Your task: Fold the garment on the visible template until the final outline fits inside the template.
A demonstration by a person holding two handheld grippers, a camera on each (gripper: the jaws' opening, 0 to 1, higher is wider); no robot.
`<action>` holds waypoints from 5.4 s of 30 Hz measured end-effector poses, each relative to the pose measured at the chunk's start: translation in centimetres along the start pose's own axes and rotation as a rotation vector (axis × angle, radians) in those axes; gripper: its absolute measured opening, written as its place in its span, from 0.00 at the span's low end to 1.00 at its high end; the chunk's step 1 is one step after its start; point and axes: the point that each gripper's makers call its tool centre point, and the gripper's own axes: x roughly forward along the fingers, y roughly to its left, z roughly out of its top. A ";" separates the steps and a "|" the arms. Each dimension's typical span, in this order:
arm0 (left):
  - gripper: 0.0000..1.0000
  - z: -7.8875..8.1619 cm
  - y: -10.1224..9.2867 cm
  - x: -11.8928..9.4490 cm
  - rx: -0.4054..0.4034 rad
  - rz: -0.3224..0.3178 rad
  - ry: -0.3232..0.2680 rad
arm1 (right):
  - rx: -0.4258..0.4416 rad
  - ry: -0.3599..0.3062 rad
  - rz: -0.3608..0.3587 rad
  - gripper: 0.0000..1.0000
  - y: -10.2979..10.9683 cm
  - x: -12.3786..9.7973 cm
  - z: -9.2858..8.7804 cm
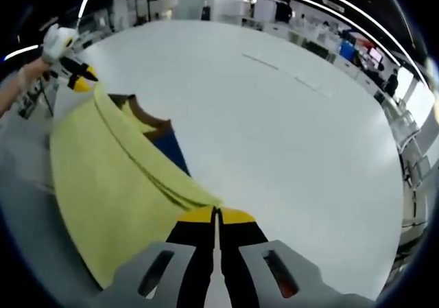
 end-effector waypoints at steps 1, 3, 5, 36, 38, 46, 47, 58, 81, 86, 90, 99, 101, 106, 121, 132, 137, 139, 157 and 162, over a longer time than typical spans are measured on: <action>0.22 0.1 0.1 0.0 -0.003 0.005 -0.007 | 0.000 0.000 0.000 0.02 0.0 0.0 0.0; 0.16 0.4 0.8 0.0 -0.018 0.035 -0.023 | -0.005 0.003 0.000 0.02 0.0 0.1 -0.1; 0.13 0.4 0.7 0.3 -0.031 0.026 -0.021 | -0.008 0.004 0.000 0.02 0.0 0.1 -0.1; 0.00 0.3 2.0 2.2 -0.048 -0.012 0.053 | 0.047 -0.006 0.037 0.01 -0.7 0.5 0.3; 0.00 0.3 2.0 2.3 -0.050 -0.017 0.056 | 0.049 -0.002 0.043 0.01 -0.8 0.6 0.2; 0.00 0.4 2.4 2.6 -0.084 -0.029 0.045 | 0.056 0.001 0.047 0.01 -1.1 1.1 0.3; 0.00 0.4 2.4 2.6 -0.092 -0.030 0.041 | 0.059 0.004 0.049 0.01 -1.1 1.1 0.2; 0.00 0.5 2.3 3.0 -0.123 -0.033 0.017 | 0.057 0.017 0.022 0.02 -1.4 1.9 0.1; 0.17 4.1 0.7 -0.5 0.226 -0.020 -0.059 | -0.138 -0.073 0.022 0.12 0.0 0.0 2.5; 0.19 4.4 -0.7 -0.7 0.387 -0.056 -0.008 | -0.240 -0.055 0.066 0.17 1.0 0.1 3.0; 0.19 3.8 -0.8 -0.5 0.453 -0.060 0.047 | -0.325 -0.055 0.093 0.18 2.1 0.2 3.2; 0.19 2.6 -2.3 0.3 0.543 -0.138 0.090 | -0.414 -0.034 0.144 0.16 3.5 1.2 3.2; 0.18 2.4 -2.6 0.5 0.548 -0.157 0.096 | -0.424 -0.021 0.151 0.17 3.7 1.5 3.1; 0.17 2.0 -2.6 1.1 0.579 -0.146 0.111 | -0.450 0.006 0.145 0.16 3.5 2.1 2.7; 0.12 1.8 -2.1 1.9 0.577 -0.145 0.143 | -0.440 0.030 0.141 0.11 2.9 2.5 2.3; 0.07 1.0 -1.6 2.4 0.572 -0.134 0.158 | -0.434 0.038 0.136 0.07 2.7 2.5 1.8; 0.05 0.7 -1.4 2.9 0.556 -0.123 0.163 | -0.415 0.035 0.135 0.07 2.6 2.6 1.7; 0.03 0.4 -1.3 3.0 0.557 -0.121 0.176 | -0.407 0.033 0.131 0.06 2.5 2.5 1.8; 0.00 1.2 -0.7 2.8 0.381 -0.130 0.095 | -0.364 0.017 0.108 0.02 2.0 2.5 2.2; 0.00 2.0 -0.6 3.0 0.259 -0.139 0.033 | -0.319 0.003 0.094 0.02 1.7 2.5 2.5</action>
